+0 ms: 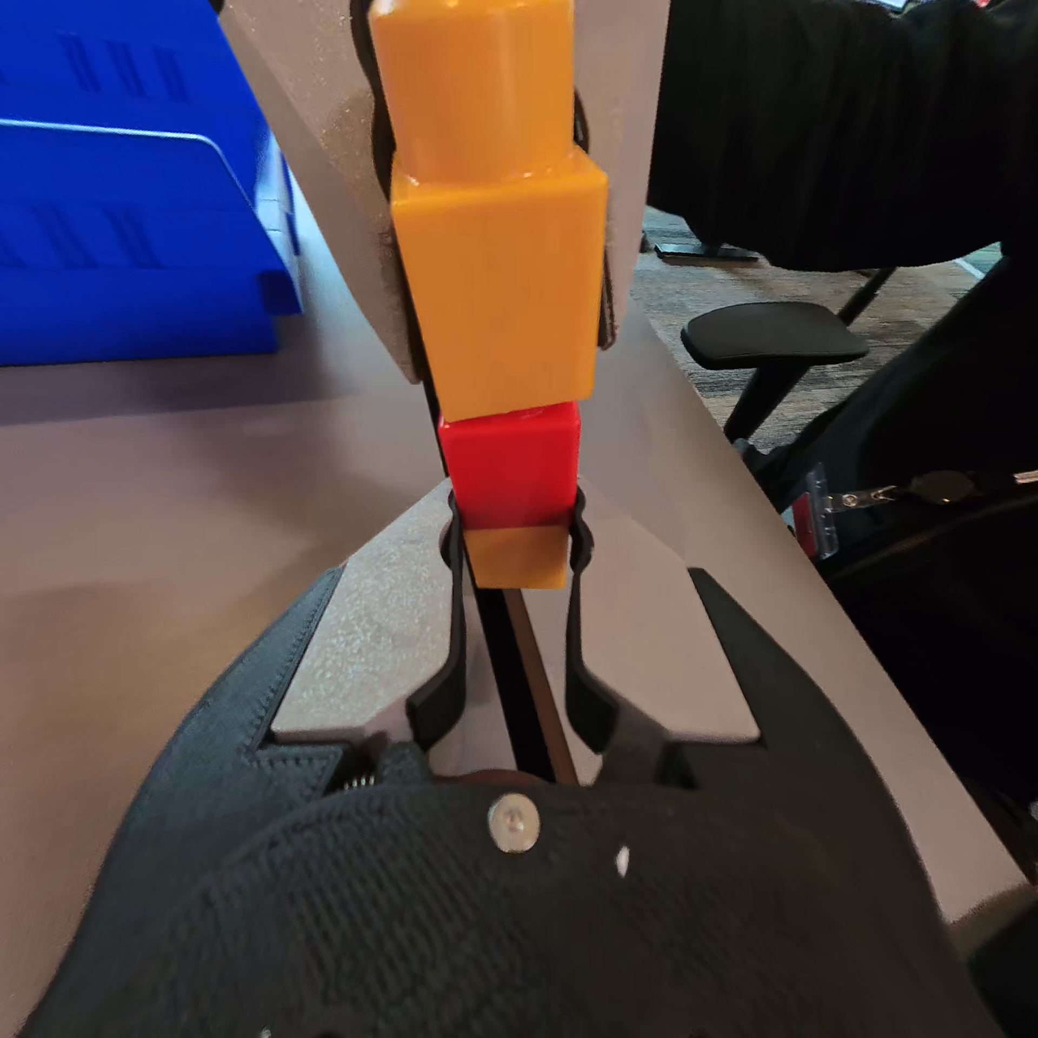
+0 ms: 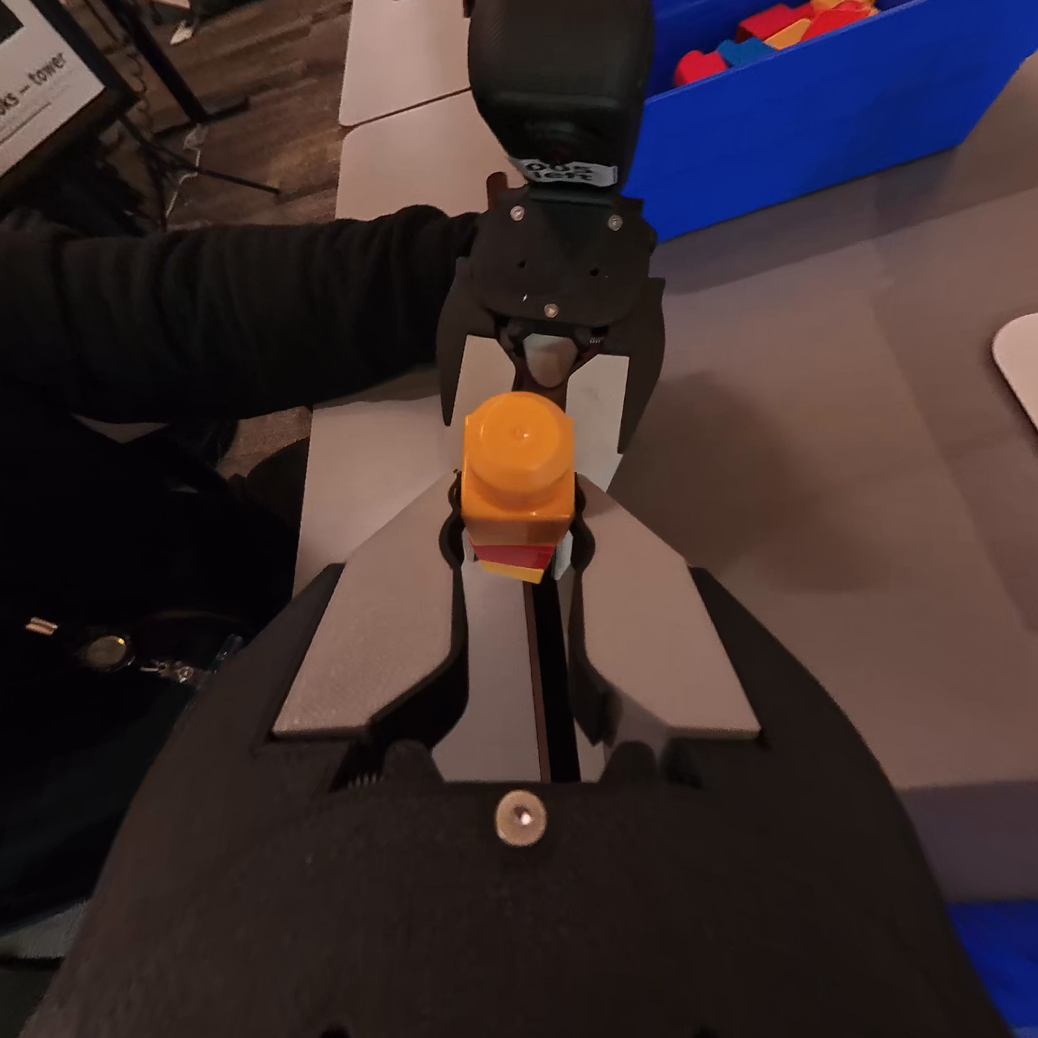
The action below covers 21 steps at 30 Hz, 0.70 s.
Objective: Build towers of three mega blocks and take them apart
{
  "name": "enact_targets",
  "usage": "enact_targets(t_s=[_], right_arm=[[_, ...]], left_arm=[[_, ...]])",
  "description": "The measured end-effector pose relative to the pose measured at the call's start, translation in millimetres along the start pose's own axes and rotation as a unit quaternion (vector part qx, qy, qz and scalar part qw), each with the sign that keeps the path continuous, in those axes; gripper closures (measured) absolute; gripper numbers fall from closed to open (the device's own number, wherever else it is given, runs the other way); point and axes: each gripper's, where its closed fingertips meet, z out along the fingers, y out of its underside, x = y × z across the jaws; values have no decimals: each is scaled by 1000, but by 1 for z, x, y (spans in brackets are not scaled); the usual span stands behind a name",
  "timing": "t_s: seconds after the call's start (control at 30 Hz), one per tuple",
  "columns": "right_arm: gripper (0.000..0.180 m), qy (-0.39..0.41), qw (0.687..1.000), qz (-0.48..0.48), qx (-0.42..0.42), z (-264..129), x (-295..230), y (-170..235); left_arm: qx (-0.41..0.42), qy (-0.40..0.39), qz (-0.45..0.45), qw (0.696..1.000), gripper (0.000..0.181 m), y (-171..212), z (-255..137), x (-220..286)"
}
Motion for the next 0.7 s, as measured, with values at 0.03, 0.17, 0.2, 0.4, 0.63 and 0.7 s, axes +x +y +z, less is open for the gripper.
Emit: enact_targets(t_s=[0.03,0.17,0.2,0.4,0.63,0.7], right_arm=[[146,-3,1000,-2,-6,0,-1,2],[146,36,999,11,5,-2,6,-2],[146,49,999,16,9,-2,9,-3],[146,132,990,50,-17,-4,27,7],[146,60,997,41,-17,-4,3,9],[146,38,999,32,-13,-5,-6,8]], left_arm=[[-2,-4,2,1000,148,0,1,-1],[-1,-53,16,998,148,-4,3,-15],[-2,-67,20,998,148,-5,2,-19],[-20,-127,15,992,148,1,2,-39],[6,-11,3,1000,148,-4,3,-2],[11,17,2,1000,148,-6,3,8]])
